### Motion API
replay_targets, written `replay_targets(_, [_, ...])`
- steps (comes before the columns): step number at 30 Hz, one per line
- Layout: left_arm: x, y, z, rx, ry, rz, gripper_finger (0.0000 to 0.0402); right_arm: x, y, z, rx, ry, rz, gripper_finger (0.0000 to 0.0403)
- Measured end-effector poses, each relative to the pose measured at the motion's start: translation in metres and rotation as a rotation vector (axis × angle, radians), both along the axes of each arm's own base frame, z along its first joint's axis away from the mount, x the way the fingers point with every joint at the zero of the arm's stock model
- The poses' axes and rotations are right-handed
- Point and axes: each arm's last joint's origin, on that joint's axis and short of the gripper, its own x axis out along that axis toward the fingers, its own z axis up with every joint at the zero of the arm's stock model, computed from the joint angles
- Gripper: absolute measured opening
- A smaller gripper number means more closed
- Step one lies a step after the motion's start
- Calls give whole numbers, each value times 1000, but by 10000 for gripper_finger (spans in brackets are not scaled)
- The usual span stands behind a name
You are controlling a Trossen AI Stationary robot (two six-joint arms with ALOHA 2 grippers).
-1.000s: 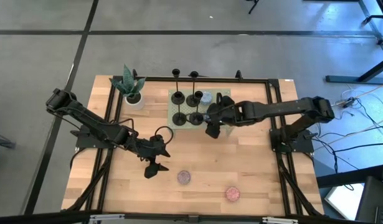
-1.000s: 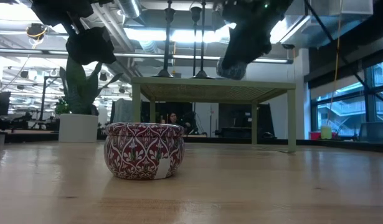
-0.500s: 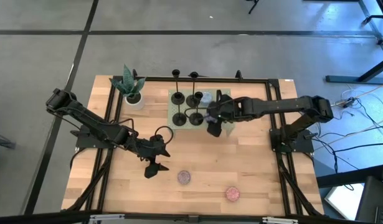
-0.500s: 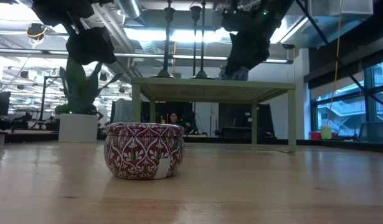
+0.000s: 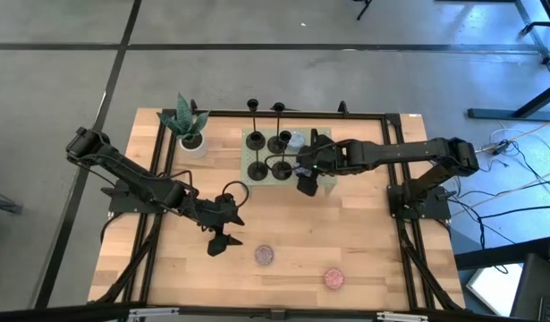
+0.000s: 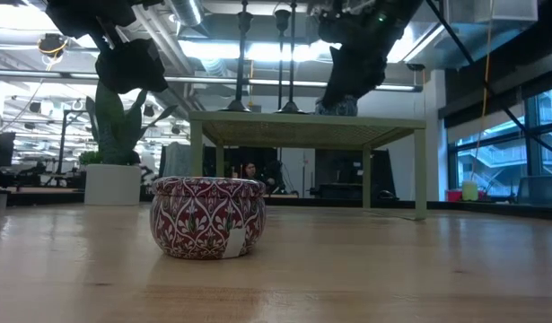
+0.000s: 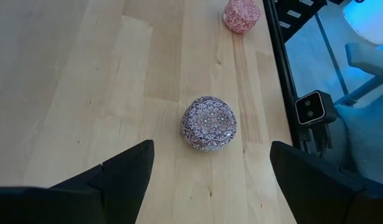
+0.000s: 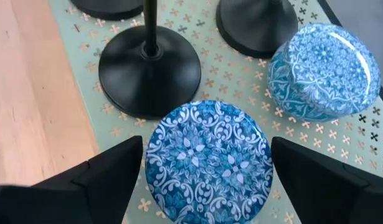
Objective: Pick & Place candle stick holders
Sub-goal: Align the blue scented candle with the light blue scented candle on the shelf, then put the red scented candle on the shelf
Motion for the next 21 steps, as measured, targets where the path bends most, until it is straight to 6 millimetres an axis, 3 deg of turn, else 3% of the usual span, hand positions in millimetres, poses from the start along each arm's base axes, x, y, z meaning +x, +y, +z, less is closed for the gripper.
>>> replay_targets(11, [0, 0, 0, 0, 0, 0, 317, 3, 1, 6, 40, -32, 27, 358])
replay_targets(17, [0, 0, 0, 0, 0, 0, 317, 7, 1, 28, 38, -87, 30, 358])
replay_targets(21, [0, 0, 0, 0, 0, 0, 317, 1, 2, 44, 48, -30, 18, 358])
